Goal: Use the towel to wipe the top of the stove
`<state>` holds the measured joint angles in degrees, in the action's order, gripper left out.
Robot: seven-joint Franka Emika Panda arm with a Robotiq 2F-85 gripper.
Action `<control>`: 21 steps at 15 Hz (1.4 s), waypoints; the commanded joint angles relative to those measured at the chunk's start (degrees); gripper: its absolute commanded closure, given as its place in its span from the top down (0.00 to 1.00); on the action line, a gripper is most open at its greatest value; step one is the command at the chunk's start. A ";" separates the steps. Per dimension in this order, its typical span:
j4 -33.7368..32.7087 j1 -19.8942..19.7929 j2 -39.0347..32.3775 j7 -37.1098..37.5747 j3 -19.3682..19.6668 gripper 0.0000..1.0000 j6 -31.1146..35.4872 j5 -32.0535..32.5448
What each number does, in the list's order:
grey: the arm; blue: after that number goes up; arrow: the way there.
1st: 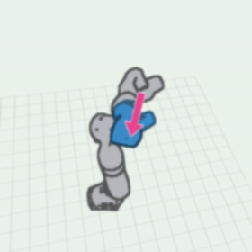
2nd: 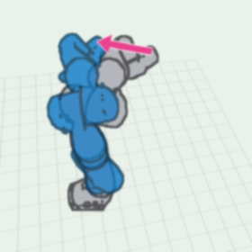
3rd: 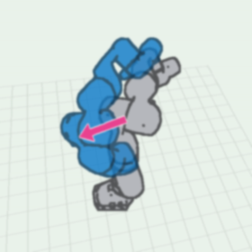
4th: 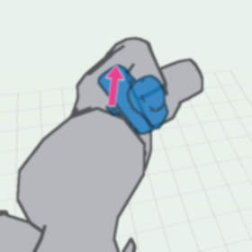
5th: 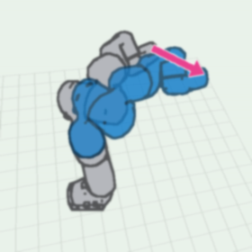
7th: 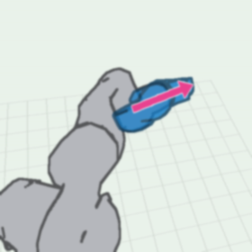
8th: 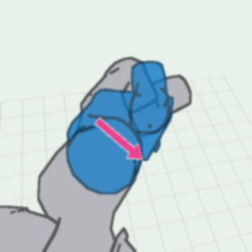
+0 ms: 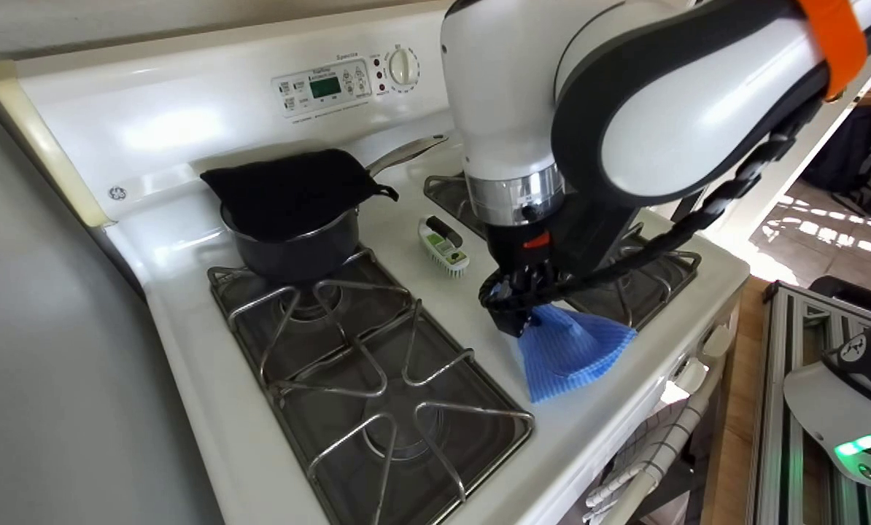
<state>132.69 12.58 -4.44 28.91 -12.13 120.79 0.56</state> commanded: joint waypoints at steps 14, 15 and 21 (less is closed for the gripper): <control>-6.24 -2.50 7.86 4.05 2.17 0.01 -11.69 10.05; -6.47 -3.00 9.15 3.75 2.51 0.01 -11.65 11.40; -10.31 -6.89 13.79 2.76 4.19 0.01 -11.21 18.30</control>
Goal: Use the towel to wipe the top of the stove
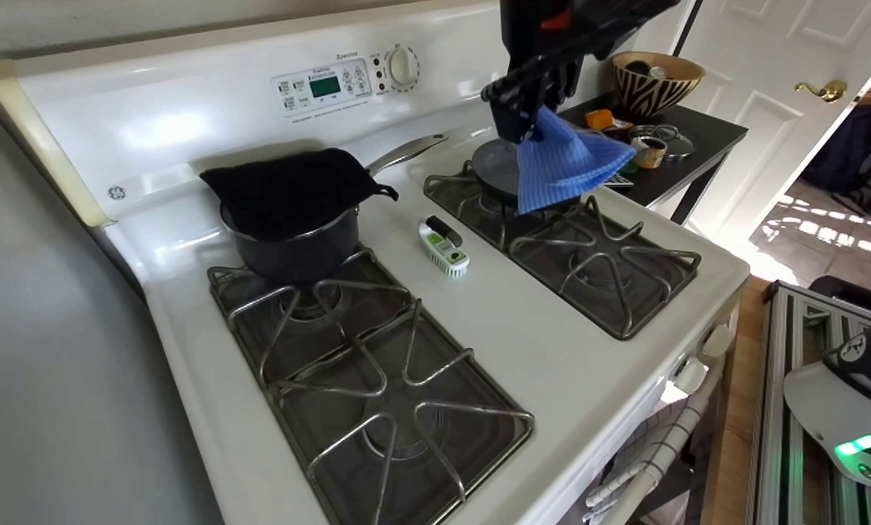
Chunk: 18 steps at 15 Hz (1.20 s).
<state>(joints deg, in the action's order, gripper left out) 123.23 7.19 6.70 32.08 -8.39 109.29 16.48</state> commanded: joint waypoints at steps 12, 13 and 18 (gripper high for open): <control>-9.20 -6.85 3.29 -0.35 2.28 0.03 2.74 7.12; -9.39 -6.95 3.22 -0.36 2.34 0.03 2.74 7.17; -10.18 -7.33 2.46 0.17 2.75 0.01 3.38 7.38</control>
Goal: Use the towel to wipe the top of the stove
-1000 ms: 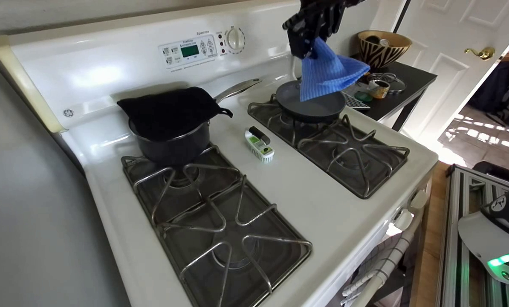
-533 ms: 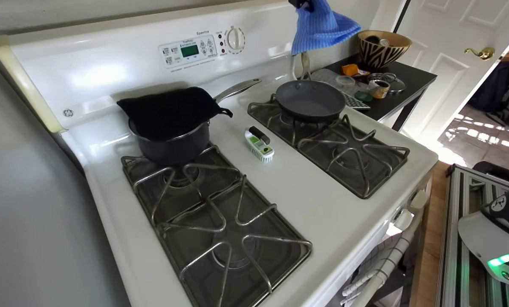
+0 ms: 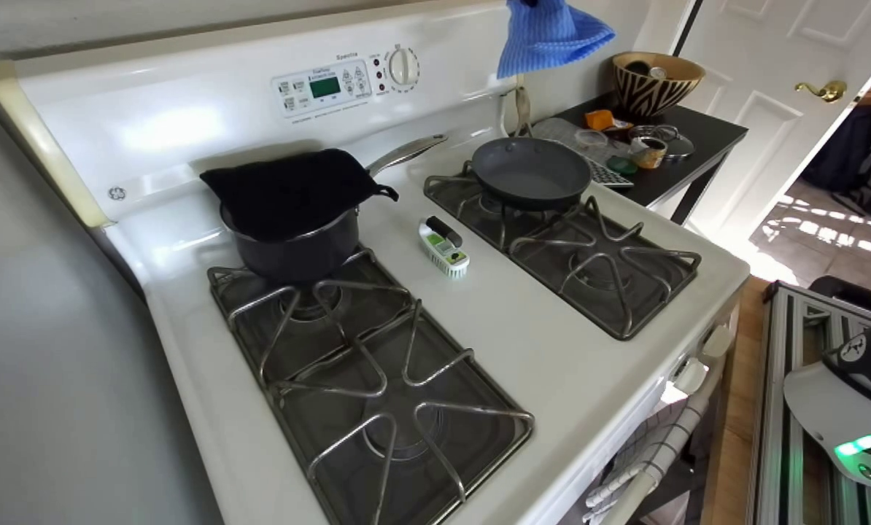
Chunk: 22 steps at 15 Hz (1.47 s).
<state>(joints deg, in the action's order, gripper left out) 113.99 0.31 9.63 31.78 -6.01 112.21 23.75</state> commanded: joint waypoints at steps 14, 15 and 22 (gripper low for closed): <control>-16.50 -3.55 -14.16 -1.22 7.10 0.01 9.36 0.48; -17.65 -3.44 -15.29 -1.30 7.58 0.01 9.94 0.33; -28.19 -2.56 -23.59 -2.48 9.79 0.01 8.59 -1.32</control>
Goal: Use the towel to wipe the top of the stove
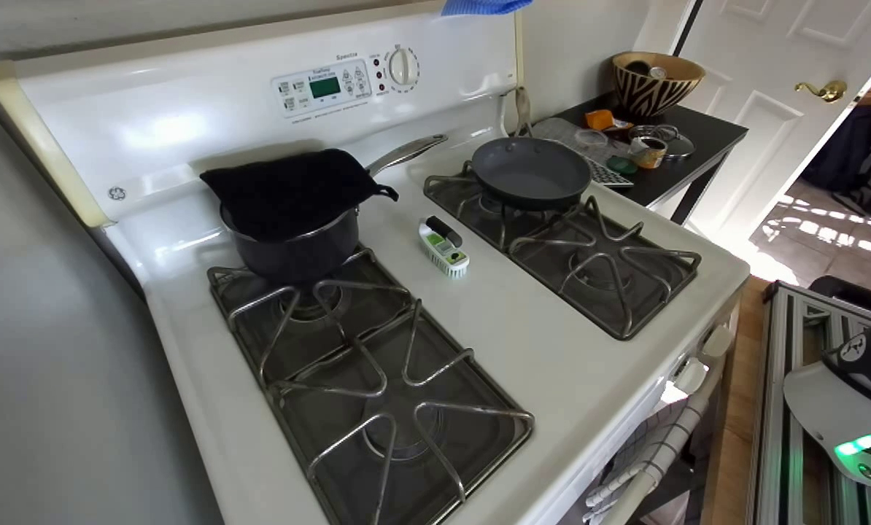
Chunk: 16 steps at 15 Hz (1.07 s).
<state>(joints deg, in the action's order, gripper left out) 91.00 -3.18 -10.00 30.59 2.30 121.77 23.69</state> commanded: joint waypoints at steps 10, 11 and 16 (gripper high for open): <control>-12.99 1.36 -10.50 -3.34 3.36 0.01 -1.57 -4.53; -13.24 1.42 -10.85 -3.26 3.54 0.01 -1.25 -4.69; -15.21 1.32 -12.73 -4.24 4.05 0.01 -1.59 -6.83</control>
<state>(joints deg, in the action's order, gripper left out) 78.46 -2.47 -20.84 27.90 5.23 121.68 19.16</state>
